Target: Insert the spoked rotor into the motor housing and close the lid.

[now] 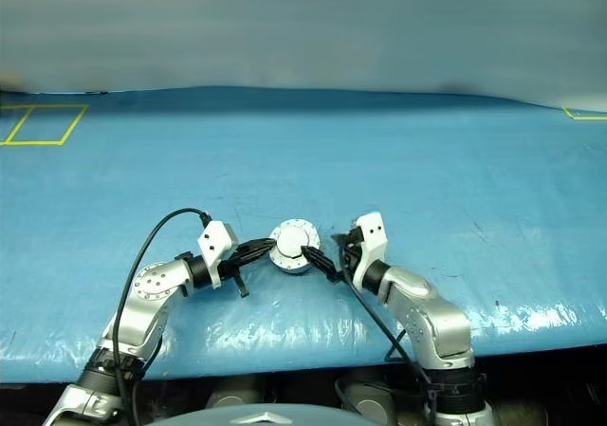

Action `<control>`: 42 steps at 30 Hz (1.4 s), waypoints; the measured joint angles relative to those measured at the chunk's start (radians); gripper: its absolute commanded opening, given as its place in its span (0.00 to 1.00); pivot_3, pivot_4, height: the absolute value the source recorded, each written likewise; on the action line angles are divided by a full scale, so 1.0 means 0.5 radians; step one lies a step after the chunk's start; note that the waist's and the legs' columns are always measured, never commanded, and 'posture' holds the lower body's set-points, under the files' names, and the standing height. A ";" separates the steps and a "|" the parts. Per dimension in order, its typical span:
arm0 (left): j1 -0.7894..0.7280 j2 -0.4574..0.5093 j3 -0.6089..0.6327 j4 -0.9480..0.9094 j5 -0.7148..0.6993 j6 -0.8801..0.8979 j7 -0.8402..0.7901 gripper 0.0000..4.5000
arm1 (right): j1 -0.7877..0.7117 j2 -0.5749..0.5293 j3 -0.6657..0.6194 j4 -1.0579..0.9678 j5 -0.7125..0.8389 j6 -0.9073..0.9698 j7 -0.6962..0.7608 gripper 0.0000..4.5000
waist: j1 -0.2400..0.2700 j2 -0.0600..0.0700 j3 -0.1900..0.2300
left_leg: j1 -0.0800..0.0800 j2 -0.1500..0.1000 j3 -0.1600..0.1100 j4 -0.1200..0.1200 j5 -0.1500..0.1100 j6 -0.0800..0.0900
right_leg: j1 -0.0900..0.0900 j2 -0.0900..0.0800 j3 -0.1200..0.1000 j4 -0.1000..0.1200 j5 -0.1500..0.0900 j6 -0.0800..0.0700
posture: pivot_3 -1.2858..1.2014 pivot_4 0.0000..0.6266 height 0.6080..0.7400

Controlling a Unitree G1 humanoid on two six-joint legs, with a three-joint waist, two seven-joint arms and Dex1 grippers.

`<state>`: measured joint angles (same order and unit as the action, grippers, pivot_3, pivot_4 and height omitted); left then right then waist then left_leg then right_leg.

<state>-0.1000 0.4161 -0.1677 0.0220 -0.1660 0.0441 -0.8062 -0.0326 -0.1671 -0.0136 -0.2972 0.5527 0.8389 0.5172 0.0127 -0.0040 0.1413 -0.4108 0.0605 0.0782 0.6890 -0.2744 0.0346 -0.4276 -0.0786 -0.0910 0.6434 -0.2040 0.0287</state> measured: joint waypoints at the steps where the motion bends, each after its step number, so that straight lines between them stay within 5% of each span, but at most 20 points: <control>1: 0.000 0.000 0.000 0.000 0.000 0.000 0.000 0.00 | 0.007 0.039 -0.078 0.020 0.126 0.082 0.001 0.99 | 0.000 0.000 0.000 | 0.000 0.001 0.000 0.000 0.000 0.000 | 0.000 0.000 0.000 0.000 0.000 0.000 | 0.52 0.24 1.00; 13: -0.003 0.000 -0.001 -0.004 0.012 0.015 -0.001 0.00 | -0.006 0.240 -0.259 0.283 0.509 0.271 -0.078 0.99 | -0.001 0.001 0.000 | 0.002 0.000 -0.001 0.000 0.000 0.000 | 0.000 0.000 0.000 0.000 0.000 0.000 | 0.52 0.24 1.00; 24: 0.009 0.012 0.001 0.007 0.020 0.015 -0.002 0.00 | -0.034 0.330 -0.327 0.417 0.594 0.133 -0.106 0.26 | 0.001 0.007 -0.002 | 0.001 0.000 0.000 0.000 0.000 0.000 | -0.001 0.000 0.001 0.000 0.000 0.001 | 0.52 0.24 1.00; 36: 0.031 0.008 0.028 0.004 -0.010 0.022 -0.003 0.00 | -0.026 0.354 -0.277 0.410 0.580 0.102 -0.139 0.26 | -0.008 0.012 -0.004 | 0.002 0.001 0.000 0.000 0.000 0.000 | -0.002 0.000 0.000 0.000 0.000 0.001 | 0.52 0.24 1.00; 42: 0.182 -0.033 0.193 -0.192 -0.505 0.335 -0.142 0.00 | -0.048 0.389 -0.264 0.416 0.618 0.117 -0.206 0.26 | -0.049 0.011 0.000 | -0.004 0.002 -0.001 0.000 0.000 0.000 | -0.005 0.000 0.000 0.000 0.000 0.001 | 0.52 0.24 1.00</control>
<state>-0.0090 0.3995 -0.0714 -0.0739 -0.4185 0.2115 -0.8770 -0.0566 0.0271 -0.1457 -0.0890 0.8615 0.8972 0.4142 -0.0118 0.0017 0.1411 -0.4128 0.0617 0.0778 0.6887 -0.2744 0.0347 -0.4298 -0.0784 -0.0908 0.6436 -0.2042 0.0289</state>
